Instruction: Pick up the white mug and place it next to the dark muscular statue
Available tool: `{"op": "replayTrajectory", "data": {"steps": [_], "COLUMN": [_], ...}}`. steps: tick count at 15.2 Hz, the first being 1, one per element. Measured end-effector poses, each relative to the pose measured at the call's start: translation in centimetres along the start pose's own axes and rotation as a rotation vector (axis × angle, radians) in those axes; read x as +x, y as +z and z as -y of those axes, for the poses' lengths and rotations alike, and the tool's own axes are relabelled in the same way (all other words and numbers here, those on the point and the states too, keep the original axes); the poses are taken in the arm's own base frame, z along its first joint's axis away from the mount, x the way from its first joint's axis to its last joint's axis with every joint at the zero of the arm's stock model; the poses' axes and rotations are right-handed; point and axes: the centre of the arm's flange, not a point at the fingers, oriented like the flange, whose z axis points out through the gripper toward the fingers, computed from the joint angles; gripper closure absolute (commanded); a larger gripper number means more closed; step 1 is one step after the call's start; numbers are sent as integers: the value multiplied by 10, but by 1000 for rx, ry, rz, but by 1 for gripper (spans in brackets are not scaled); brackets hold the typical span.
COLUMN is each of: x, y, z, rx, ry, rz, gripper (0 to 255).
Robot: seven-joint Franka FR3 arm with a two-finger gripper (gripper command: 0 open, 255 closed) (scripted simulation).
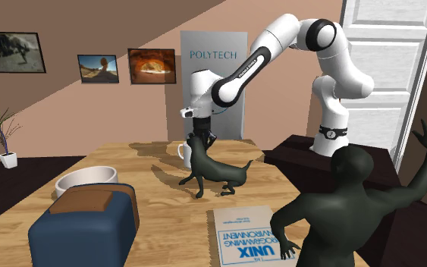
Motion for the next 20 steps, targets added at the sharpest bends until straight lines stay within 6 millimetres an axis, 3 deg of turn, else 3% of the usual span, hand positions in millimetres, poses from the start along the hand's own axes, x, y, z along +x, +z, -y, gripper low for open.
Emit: {"op": "replayTrajectory", "data": {"steps": [20], "x": [-6], "y": [-105], "z": [-2], "rx": [0], "ry": [0], "rz": [0], "gripper": [255]}}
